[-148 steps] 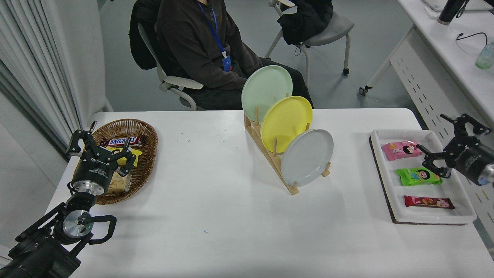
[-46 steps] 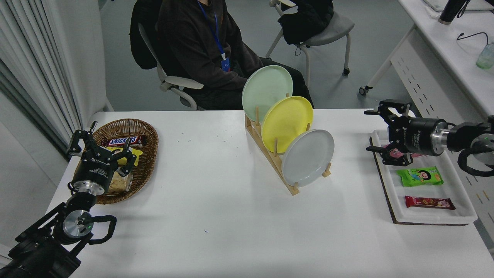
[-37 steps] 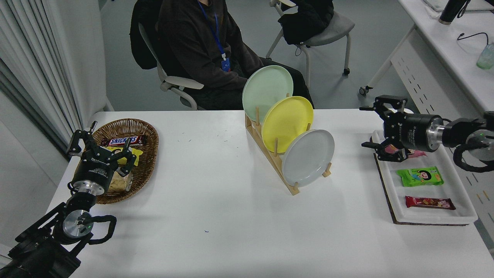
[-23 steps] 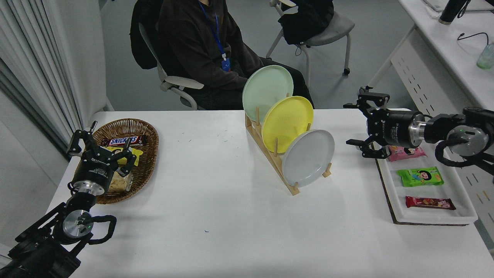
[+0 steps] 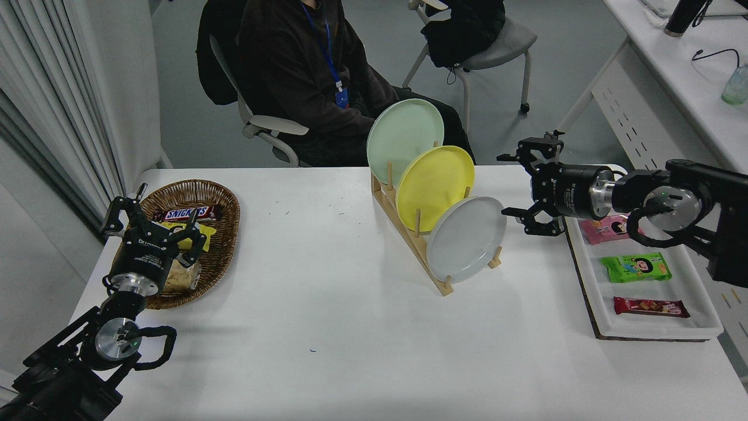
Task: Place the plate on the table
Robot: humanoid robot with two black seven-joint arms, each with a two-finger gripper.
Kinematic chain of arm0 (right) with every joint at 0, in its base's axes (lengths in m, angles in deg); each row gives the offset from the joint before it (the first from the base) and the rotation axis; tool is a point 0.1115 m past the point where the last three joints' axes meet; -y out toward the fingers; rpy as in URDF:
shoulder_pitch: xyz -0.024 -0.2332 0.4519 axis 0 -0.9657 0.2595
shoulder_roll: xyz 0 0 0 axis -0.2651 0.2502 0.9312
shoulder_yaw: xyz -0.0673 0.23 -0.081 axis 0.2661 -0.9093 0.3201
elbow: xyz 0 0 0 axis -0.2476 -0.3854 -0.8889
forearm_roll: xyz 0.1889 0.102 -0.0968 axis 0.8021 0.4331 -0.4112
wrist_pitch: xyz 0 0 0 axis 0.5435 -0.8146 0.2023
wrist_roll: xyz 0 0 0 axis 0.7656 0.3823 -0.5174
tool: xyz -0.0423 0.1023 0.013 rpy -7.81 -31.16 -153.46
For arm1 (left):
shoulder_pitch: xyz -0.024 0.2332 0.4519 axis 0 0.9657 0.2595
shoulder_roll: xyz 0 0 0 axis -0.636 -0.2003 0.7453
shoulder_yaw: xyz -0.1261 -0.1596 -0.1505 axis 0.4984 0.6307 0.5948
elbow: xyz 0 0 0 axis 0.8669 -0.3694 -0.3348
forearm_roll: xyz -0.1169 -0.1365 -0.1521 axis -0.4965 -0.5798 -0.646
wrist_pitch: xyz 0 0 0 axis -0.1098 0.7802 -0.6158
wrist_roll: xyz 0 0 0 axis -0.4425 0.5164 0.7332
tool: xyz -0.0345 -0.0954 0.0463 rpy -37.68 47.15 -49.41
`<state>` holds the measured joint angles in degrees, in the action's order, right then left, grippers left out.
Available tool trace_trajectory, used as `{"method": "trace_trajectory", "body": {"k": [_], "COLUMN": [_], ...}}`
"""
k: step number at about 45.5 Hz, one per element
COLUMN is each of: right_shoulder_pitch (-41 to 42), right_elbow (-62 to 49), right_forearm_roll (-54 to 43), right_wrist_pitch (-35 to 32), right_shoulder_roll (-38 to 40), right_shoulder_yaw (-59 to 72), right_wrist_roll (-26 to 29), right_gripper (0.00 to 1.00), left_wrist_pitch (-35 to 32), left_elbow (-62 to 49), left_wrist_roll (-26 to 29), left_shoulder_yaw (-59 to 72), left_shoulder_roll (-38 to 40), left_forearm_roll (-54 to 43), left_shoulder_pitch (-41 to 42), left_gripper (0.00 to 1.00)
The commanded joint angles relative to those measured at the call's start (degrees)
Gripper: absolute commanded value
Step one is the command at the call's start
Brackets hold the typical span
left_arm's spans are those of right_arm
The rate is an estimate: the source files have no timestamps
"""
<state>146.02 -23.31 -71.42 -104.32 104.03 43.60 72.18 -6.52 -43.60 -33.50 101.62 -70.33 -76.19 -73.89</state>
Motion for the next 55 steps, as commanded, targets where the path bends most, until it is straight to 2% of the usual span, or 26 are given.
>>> {"method": "trace_trajectory", "body": {"k": [1, 15, 22, 47, 55], "right_shoulder_pitch": [-1.25, -1.34, -0.99, 0.59, 1.30], "right_elbow": [0.44, 0.53, 0.53, -0.35, -2.71], "right_forearm_roll": [1.57, 3.32, 6.58, 1.75, 1.31], "right_wrist_pitch": [0.47, 1.61, 5.21, 6.80, 6.80], "right_shoulder_roll": [-1.65, -3.94, -4.47, -4.56, -6.66], "right_shoulder_yaw": [0.35, -0.36, -0.18, 0.52, 0.61], "right_wrist_roll": [-0.07, -0.07, -0.07, 2.13, 2.13], "right_gripper": [0.99, 0.99, 0.99, 0.99, 0.99], "left_wrist_pitch": [0.00, 0.00, 0.00, 0.00, 0.00], "left_elbow": [0.00, 0.00, 0.00, 0.00, 0.00], "left_wrist_roll": [-0.01, -0.01, -0.01, -0.01, -0.01], "left_shoulder_yaw": [-0.06, 0.03, -0.06, -0.06, -0.06], "left_shoulder_roll": [0.00, 0.00, 0.00, 0.00, 0.00], "left_forearm_roll": [0.00, 0.00, 0.00, 0.00, 0.00], "left_shoulder_pitch": [0.00, 0.00, 0.00, 0.00, 0.00], "left_gripper": [0.98, 0.98, 0.98, 0.98, 0.98]}}
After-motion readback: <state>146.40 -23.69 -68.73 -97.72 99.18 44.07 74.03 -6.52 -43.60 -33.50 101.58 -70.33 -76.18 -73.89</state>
